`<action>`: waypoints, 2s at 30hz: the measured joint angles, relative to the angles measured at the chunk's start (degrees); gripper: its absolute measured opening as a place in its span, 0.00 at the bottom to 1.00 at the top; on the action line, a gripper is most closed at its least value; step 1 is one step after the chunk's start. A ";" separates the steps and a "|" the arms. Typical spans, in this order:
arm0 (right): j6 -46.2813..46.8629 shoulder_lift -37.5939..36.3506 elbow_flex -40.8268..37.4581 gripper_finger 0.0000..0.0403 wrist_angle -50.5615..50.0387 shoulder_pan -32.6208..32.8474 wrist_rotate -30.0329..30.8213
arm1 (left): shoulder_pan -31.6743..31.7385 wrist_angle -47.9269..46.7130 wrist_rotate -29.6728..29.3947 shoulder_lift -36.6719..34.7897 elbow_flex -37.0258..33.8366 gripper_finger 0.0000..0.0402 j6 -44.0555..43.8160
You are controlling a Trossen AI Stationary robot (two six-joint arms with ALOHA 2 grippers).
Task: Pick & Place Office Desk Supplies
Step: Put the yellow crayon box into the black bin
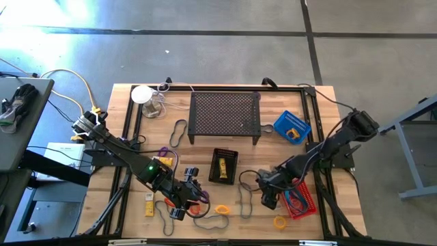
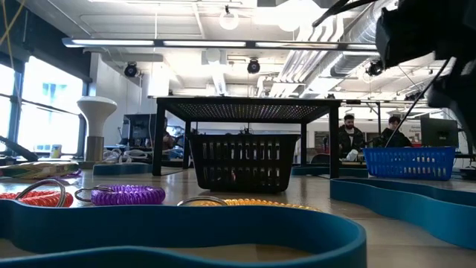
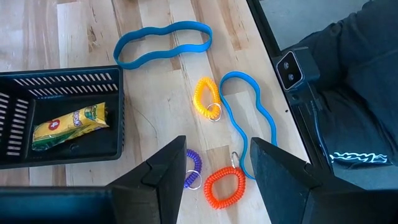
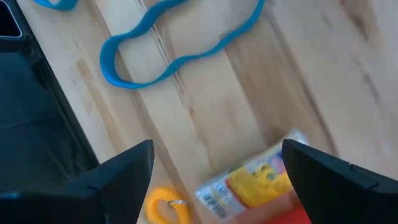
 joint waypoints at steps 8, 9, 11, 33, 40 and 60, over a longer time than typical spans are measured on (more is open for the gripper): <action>6.06 0.00 0.00 0.84 -2.81 1.93 0.02 | 0.02 -0.02 0.01 0.00 -0.07 0.43 0.02; 6.68 0.00 0.00 0.84 -3.67 2.02 -0.02 | 0.00 0.00 0.00 0.00 -0.07 0.43 0.02; 7.89 0.00 0.00 0.84 -5.68 2.05 -0.02 | 0.00 0.00 0.00 0.00 -0.07 0.43 0.02; 12.77 -0.04 -0.04 0.84 -4.49 4.73 2.76 | -0.20 -0.04 0.01 0.00 -0.07 0.43 0.04; 20.60 -0.04 -0.04 0.84 -6.89 5.70 5.42 | -0.17 -0.04 0.01 0.00 -0.07 0.43 0.04; 22.26 7.43 -0.07 0.84 -6.06 3.24 -0.93 | -0.31 -0.04 0.00 0.00 -0.07 0.43 0.07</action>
